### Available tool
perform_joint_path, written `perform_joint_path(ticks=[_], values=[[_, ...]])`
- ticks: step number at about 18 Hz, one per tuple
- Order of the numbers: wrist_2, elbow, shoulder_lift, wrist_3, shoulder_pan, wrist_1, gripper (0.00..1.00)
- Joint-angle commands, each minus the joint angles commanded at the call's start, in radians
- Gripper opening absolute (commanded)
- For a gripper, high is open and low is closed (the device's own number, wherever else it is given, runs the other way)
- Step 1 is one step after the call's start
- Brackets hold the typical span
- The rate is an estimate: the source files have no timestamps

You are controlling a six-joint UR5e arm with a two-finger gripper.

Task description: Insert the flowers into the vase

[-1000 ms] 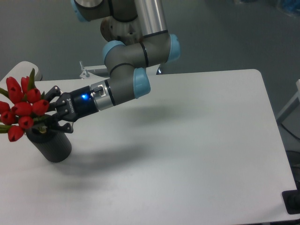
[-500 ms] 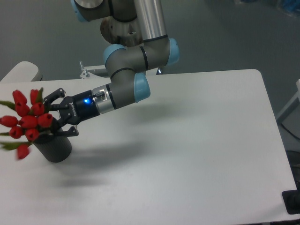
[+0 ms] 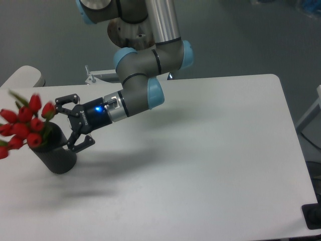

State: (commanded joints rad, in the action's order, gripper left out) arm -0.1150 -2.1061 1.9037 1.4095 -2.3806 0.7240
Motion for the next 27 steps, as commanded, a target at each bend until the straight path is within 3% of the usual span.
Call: perform_joint_path(ticks=[3, 6, 11, 17, 20, 27], values=[[-0.002, 0.003, 0.0, 0.016, -0.005, 0.0, 1.0], [-0.021, 0.023, -0.017, 0.019, -0.066, -0.005, 1.0], [-0.331, 0.083, -0.107, 0.019, -0.179, -0.003, 1.0], [-0.437, 0.213, -0.129, 0.019, -0.277, -0.002, 1.0], [-0.511, 0.312, -0.117, 0.019, -0.301, 0.002, 1.0], [-0.862, 0.521, -0.046, 0.064, -0.305, 0.009, 1.0]])
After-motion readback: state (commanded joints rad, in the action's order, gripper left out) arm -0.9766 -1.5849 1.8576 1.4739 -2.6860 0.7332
